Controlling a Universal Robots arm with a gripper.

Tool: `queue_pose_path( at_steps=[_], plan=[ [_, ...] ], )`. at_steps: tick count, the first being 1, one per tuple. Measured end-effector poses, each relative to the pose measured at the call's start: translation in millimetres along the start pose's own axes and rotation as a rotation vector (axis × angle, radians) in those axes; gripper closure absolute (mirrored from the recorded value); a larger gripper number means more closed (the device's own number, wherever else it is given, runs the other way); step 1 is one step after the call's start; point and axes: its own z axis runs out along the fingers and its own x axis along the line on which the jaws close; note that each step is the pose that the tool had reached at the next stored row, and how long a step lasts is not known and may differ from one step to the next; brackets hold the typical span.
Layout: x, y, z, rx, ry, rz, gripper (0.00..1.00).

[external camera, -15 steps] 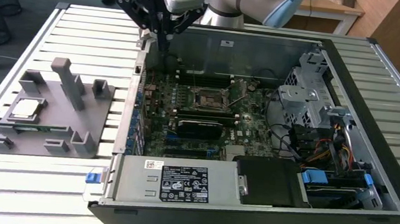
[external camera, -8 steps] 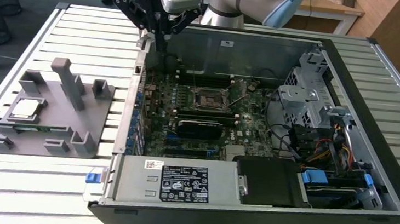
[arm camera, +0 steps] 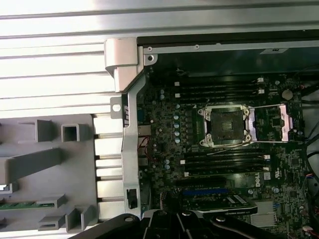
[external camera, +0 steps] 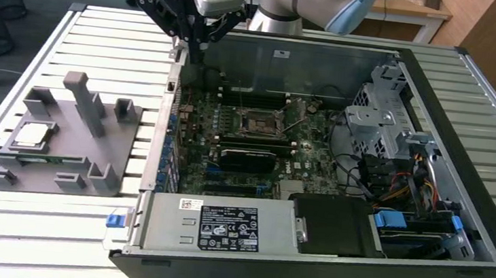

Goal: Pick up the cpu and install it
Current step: 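Reach for the cpu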

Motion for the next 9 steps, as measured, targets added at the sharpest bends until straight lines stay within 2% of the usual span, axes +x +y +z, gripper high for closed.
queue_pose_path(
  at_steps=[9],
  plan=[
    [9.6,-0.8,0.9,0.0000,0.0006,0.000,0.89]
  ],
)
